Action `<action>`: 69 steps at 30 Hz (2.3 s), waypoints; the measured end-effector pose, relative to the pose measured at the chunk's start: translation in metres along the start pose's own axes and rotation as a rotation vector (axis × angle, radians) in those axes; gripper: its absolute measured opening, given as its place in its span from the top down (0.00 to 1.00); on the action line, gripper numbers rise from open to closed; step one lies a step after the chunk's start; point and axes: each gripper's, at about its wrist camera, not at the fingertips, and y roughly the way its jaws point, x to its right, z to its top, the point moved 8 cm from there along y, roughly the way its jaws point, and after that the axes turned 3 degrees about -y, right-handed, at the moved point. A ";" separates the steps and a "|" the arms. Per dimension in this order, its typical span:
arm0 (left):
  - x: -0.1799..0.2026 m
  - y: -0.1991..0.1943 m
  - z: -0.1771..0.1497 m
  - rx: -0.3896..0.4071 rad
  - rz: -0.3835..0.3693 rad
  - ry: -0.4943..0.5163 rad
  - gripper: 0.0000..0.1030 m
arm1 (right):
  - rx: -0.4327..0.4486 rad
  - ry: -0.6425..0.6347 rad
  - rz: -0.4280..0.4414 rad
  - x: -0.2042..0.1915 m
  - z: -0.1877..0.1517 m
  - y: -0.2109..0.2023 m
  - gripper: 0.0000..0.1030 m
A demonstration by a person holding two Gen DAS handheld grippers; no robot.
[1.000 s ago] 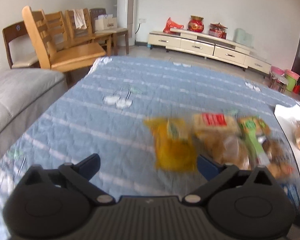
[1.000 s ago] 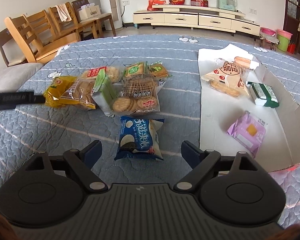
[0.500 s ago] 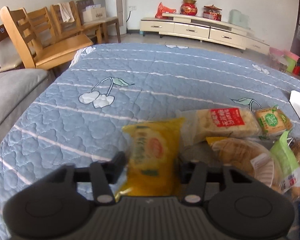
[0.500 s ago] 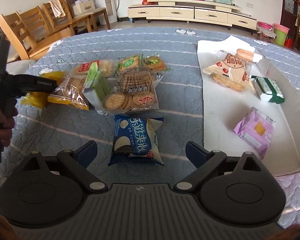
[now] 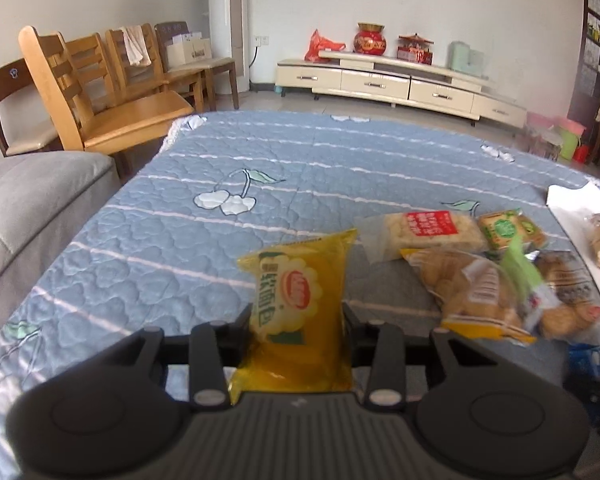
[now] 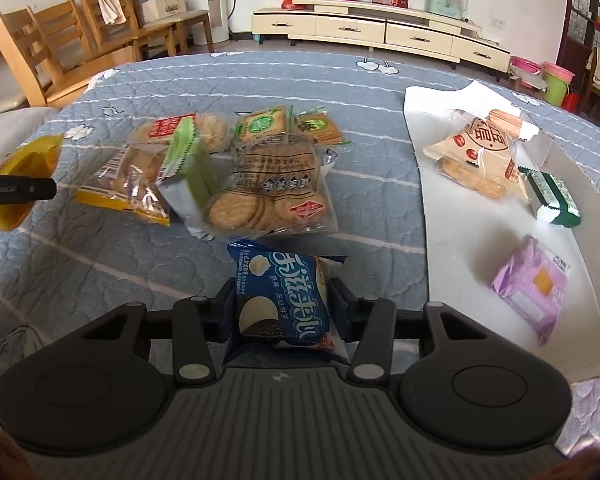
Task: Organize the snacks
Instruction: 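Grasp the blue biscuit pack with the right tool while the left grasps the yellow pack, then carry the blue pack and the yellow pack toward the white tray with both tools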
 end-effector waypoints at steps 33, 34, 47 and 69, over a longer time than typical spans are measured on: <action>0.052 -0.103 -0.028 0.092 -0.097 0.086 0.62 | 0.147 -0.036 0.069 0.000 -0.001 -0.102 0.43; 0.054 -0.104 -0.029 0.093 -0.097 0.088 0.62 | 0.149 -0.035 0.069 0.001 -0.003 -0.103 0.43; 0.069 -0.110 -0.029 0.098 -0.112 0.102 0.62 | 0.170 -0.022 0.049 0.010 -0.005 -0.110 0.43; 0.108 -0.116 -0.035 0.085 -0.187 0.144 0.62 | 0.193 0.031 -0.001 0.029 -0.006 -0.119 0.43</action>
